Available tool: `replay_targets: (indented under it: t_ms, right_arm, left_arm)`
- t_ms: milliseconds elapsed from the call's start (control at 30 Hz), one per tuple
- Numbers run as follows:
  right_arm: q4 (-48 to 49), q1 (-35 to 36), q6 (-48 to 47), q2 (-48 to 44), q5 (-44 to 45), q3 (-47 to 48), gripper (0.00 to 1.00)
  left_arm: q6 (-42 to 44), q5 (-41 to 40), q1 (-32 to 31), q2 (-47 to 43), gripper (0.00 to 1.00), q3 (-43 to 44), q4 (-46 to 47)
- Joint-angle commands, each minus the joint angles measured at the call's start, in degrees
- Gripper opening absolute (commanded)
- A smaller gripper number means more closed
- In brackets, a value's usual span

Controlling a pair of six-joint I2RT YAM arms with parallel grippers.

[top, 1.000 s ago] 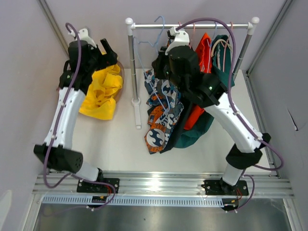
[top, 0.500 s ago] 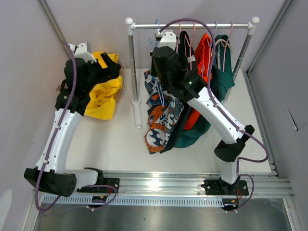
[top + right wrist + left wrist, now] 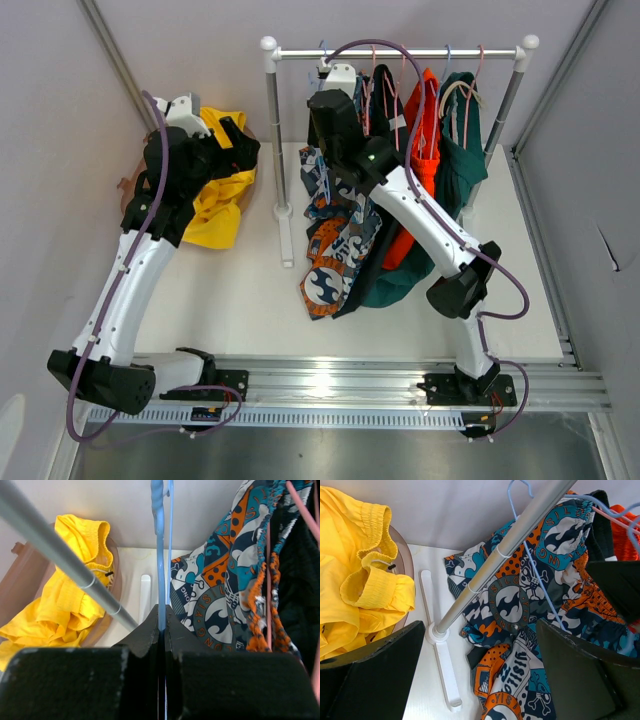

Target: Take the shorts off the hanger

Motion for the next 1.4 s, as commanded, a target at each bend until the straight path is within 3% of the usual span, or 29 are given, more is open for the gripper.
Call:
replay_targets:
  t_ms: [0, 67, 100, 167, 200, 233, 300, 567, 733, 933, 1067, 1367]
  right_arm:
    - [3.08, -1.37, 1.86, 0.57, -2.07, 3.23, 0.0]
    - [2.64, -0.93, 2.83, -0.31, -1.98, 1.31, 0.0]
    - [2.29, -0.76, 3.09, -1.09, -1.9, 0.25, 0.11]
    - [2.29, 0.12, 3.18, -4.6, 0.38, -2.82, 0.49]
    - [2.38, 1.34, 2.83, -6.1, 1.7, -6.4, 0.75]
    - [2.46, 1.88, 2.57, -9.24, 4.58, -8.35, 0.86]
    - [2.2, 3.54, 1.52, -12.51, 7.32, -13.0, 0.94]
    - [1.32, 5.22, 2.57, -30.08, 12.69, -25.85, 0.96]
    - [0.88, 2.6, 2.57, -34.5, 12.87, -30.25, 0.95]
    - [0.53, -1.89, 4.5, -34.07, 5.32, -32.28, 0.9]
    - [0.71, -2.25, 4.5, -31.08, 2.33, -29.91, 0.85]
    - [0.09, -2.34, 3.27, -22.91, -0.75, -21.21, 0.85]
  left_arm:
    - [0.3, -3.29, -1.46, -3.24, 0.99, -0.45, 0.73]
    - [0.48, -4.53, -1.64, -4.3, 0.99, -1.94, 1.51]
    - [0.31, -4.71, -1.73, -4.82, 0.99, -2.82, 1.95]
    - [0.05, -4.62, -2.16, -5.44, 0.99, -3.8, 2.75]
    - [0.13, -4.62, -2.52, -5.27, 0.99, -3.8, 2.84]
    - [0.13, -4.53, -2.87, -4.83, 0.99, -3.63, 2.66]
    - [0.22, -4.44, -3.75, -4.13, 0.99, -3.54, 2.22]
    - [0.48, -4.09, -5.5, -3.24, 0.99, -4.5, 2.66]
    - [0.66, -4.09, -6.82, -3.07, 0.99, -4.77, 2.92]
    - [0.66, -4.71, -8.05, -3.16, 0.99, -5.12, 2.92]
    - [1.27, -5.06, -8.41, -3.33, 0.99, -5.47, 2.84]
    - [2.33, -5.76, -8.67, -4.21, 0.99, -6.88, 3.01]
